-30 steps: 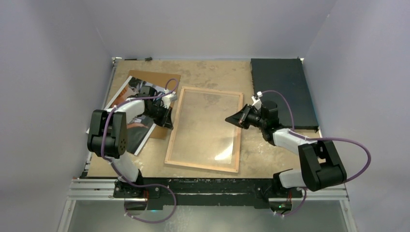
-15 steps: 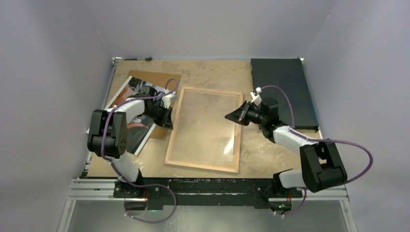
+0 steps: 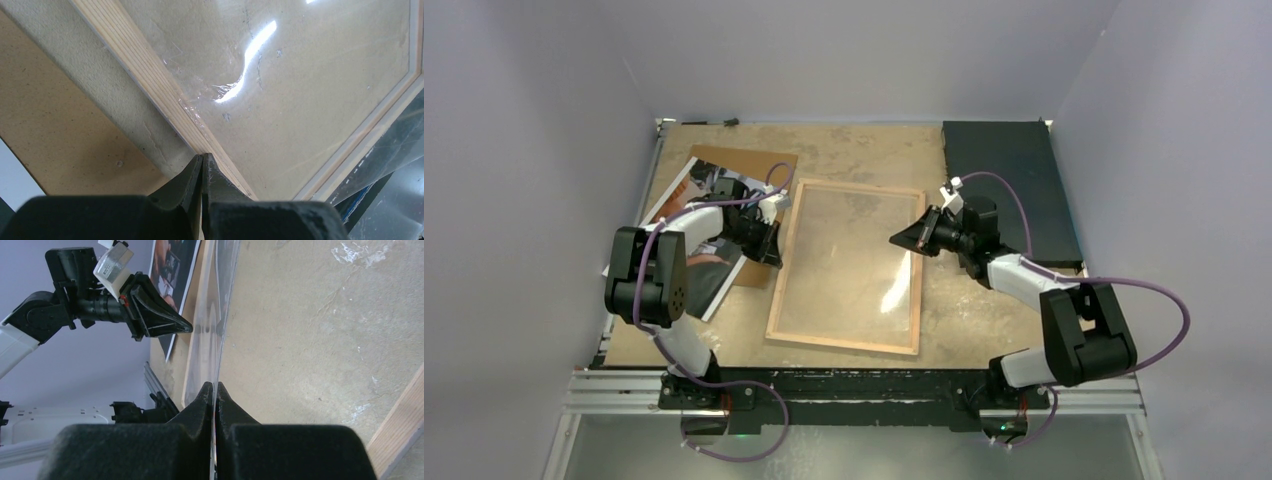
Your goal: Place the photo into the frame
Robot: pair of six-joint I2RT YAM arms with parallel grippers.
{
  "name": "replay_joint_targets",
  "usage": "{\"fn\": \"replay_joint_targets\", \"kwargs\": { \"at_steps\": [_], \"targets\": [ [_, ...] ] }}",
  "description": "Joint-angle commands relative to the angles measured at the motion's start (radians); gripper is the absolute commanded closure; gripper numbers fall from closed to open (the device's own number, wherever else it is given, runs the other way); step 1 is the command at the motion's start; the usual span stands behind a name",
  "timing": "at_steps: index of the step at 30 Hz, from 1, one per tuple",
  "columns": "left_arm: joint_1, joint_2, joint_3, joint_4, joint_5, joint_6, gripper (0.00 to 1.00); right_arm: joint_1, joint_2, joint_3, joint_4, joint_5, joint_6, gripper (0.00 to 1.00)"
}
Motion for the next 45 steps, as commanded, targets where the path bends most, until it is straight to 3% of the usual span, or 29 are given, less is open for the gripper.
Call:
{"fn": "replay_joint_targets", "kwargs": {
  "at_steps": [1,28,38,45],
  "targets": [
    [-0.012,0.004,0.006,0.014,0.001,0.02,1.0,-0.008,0.013,0.02,0.031,-0.023,-0.048,1.0],
    [-0.013,0.0,0.01,0.008,0.005,0.018,1.0,-0.017,0.036,0.043,0.004,0.017,-0.182,1.0],
    [-0.013,-0.005,0.003,0.004,0.012,0.021,1.0,-0.016,0.033,-0.119,0.229,-0.007,0.069,1.0],
    [-0.018,0.0,-0.007,0.008,0.017,0.021,1.0,-0.015,-0.034,-0.148,0.22,0.018,0.129,1.0]
  ]
}}
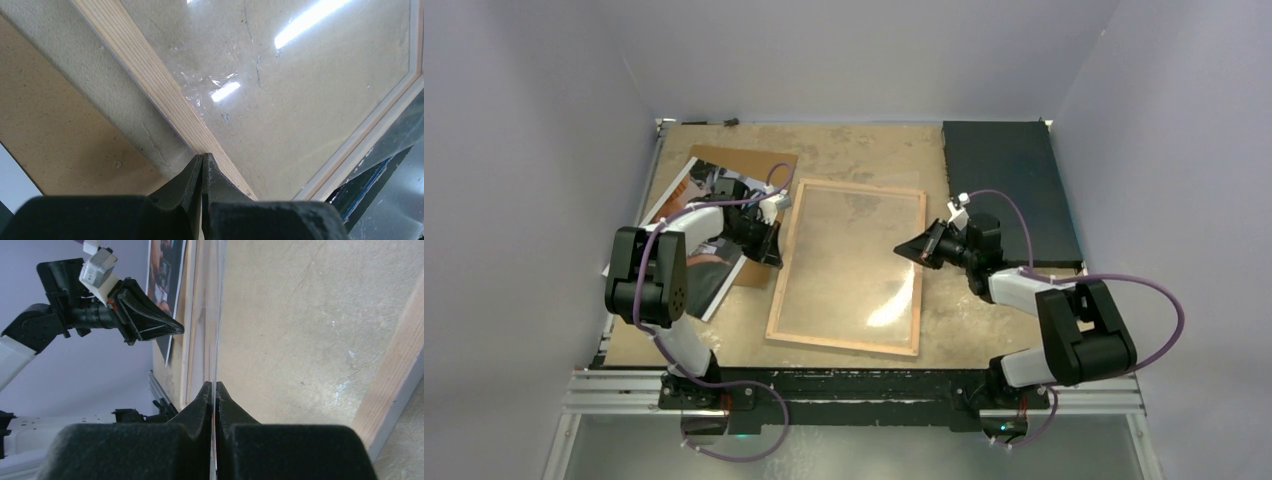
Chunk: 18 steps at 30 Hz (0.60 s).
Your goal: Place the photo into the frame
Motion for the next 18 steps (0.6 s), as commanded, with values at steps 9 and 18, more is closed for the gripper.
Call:
{"fn": "replay_joint_targets", "kwargs": {
  "at_steps": [9,18],
  "targets": [
    [-0.022,-0.01,-0.005,0.008,0.02,0.017,1.0,0.004,-0.018,-0.027,0.129,-0.018,0.086,1.0],
    [-0.027,-0.003,-0.002,0.005,0.025,0.02,1.0,0.004,0.029,-0.027,0.105,0.005,0.061,1.0]
  ]
}}
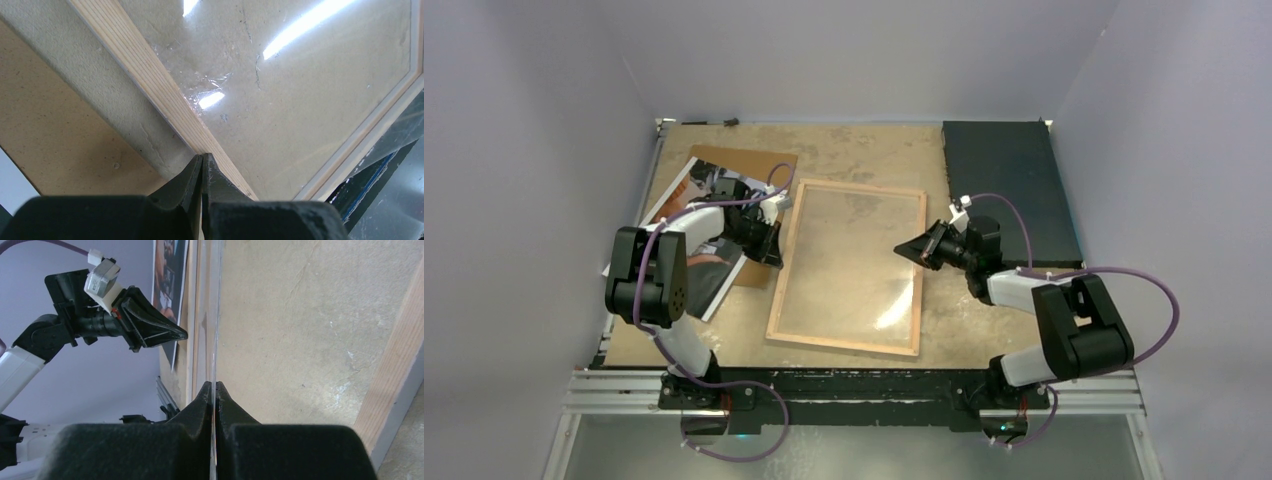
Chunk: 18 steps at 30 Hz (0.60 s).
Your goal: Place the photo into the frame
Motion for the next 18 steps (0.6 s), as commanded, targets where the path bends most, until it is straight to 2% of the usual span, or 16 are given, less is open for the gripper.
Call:
{"fn": "replay_joint_targets", "kwargs": {
  "at_steps": [1,9,18],
  "targets": [
    [-0.02,-0.004,-0.001,0.003,0.027,0.019,1.0,0.004,0.027,0.005,0.017,-0.004,-0.023,1.0],
    [-0.022,-0.034,0.0,-0.01,0.005,0.029,1.0,0.004,0.035,0.073,-0.099,0.039,-0.111,1.0],
    [-0.022,-0.027,-0.01,-0.003,-0.002,0.04,1.0,0.008,0.053,0.045,-0.065,0.056,-0.109,1.0]
  ]
}}
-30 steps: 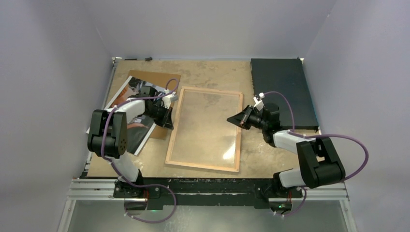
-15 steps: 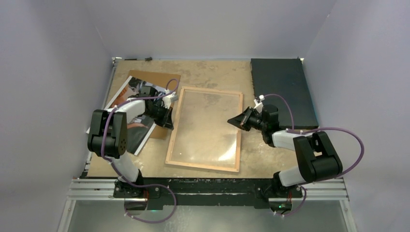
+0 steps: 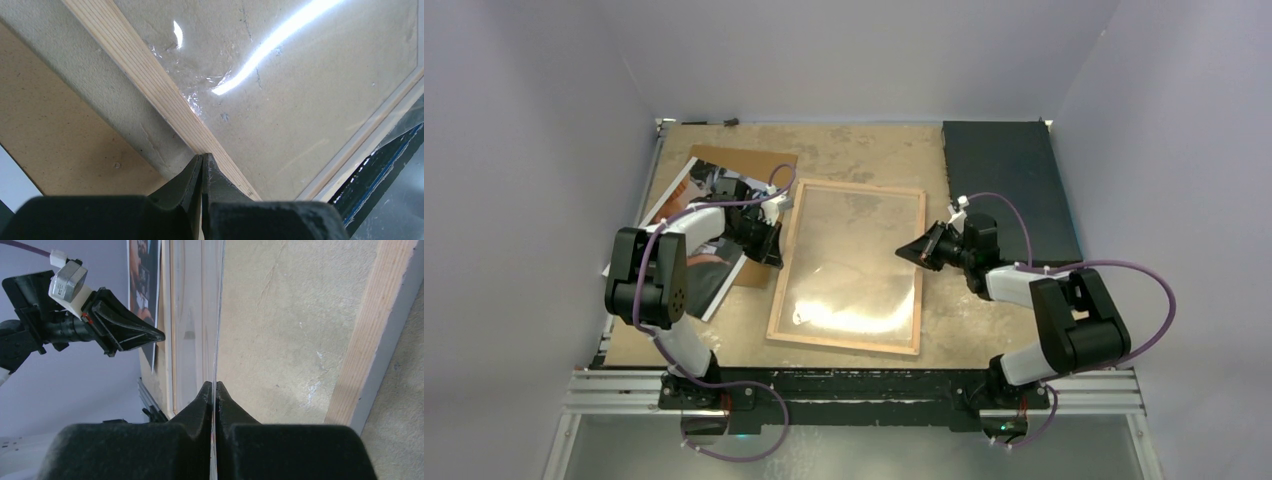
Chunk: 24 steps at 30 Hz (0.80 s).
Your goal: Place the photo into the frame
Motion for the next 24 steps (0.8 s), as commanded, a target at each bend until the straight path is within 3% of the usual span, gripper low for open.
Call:
{"fn": "replay_joint_targets", "kwargs": {
  "at_steps": [1,8,20,24],
  "targets": [
    [-0.014,-0.018,-0.01,0.001,0.016,0.029,1.0,0.014,0.016,0.012,0.028,0.025,-0.026,1.0],
    [-0.014,-0.022,-0.003,-0.008,0.024,0.03,1.0,0.048,0.017,0.045,-0.04,0.096,-0.046,1.0],
    [-0.014,-0.022,-0.001,-0.008,0.027,0.033,1.0,0.092,-0.028,0.172,-0.32,0.276,-0.142,0.5],
    [-0.014,-0.02,-0.001,-0.005,0.03,0.03,1.0,0.105,-0.024,0.212,-0.39,0.333,-0.176,0.41]
  ]
}}
